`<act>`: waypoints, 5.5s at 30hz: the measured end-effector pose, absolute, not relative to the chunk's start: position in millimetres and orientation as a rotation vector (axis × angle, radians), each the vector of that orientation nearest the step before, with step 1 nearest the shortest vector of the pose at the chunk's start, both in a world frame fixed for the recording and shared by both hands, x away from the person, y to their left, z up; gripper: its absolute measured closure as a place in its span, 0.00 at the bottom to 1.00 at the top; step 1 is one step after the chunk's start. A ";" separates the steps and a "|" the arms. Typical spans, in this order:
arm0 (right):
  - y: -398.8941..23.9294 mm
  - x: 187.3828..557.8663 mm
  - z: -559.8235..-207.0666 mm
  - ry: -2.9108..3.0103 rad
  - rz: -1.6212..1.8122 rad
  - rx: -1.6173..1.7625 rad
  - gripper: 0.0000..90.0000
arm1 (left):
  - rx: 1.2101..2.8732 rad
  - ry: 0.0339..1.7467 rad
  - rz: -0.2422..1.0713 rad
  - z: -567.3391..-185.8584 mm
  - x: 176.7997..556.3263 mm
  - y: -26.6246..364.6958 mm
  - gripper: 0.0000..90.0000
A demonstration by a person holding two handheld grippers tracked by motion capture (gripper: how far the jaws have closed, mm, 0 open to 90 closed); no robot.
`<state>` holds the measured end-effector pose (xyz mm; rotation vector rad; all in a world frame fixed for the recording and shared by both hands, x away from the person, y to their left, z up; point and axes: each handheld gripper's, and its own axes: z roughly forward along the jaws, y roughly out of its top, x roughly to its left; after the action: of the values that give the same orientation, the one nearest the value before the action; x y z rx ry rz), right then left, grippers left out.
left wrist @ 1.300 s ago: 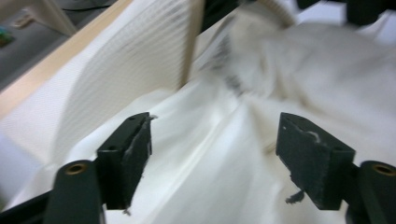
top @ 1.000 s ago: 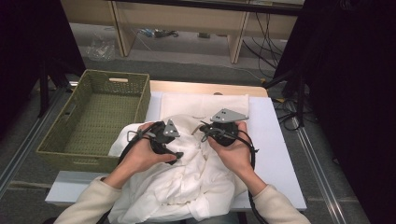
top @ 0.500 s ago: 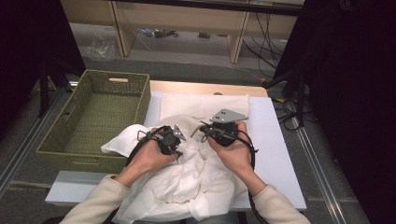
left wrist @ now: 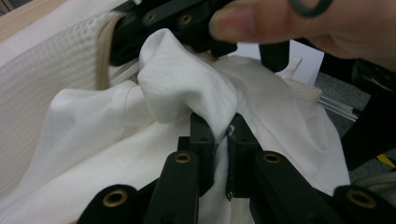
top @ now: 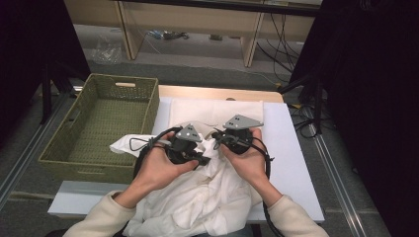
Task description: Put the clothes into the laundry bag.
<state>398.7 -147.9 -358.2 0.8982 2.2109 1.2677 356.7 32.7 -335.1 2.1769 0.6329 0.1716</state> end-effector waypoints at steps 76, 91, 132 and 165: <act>-152.2 399.8 -358.5 2.249 1.304 0.905 0.99 | 2.156 0.641 0.326 -389.9 389.6 22.5 0.51; -150.1 399.0 -356.3 2.232 1.277 0.890 0.99 | 2.256 0.658 0.391 -384.5 375.3 61.8 0.26; -150.8 397.4 -355.0 2.241 1.303 0.881 0.99 | 2.206 0.638 0.377 -382.1 377.7 23.0 0.43; -147.8 396.0 -355.9 2.235 1.291 0.919 0.99 | 2.124 0.678 0.222 -360.6 350.8 35.3 0.85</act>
<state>396.0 -147.8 -355.9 0.9192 2.2346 1.2909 350.8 35.3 -360.6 2.1240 0.6783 0.2217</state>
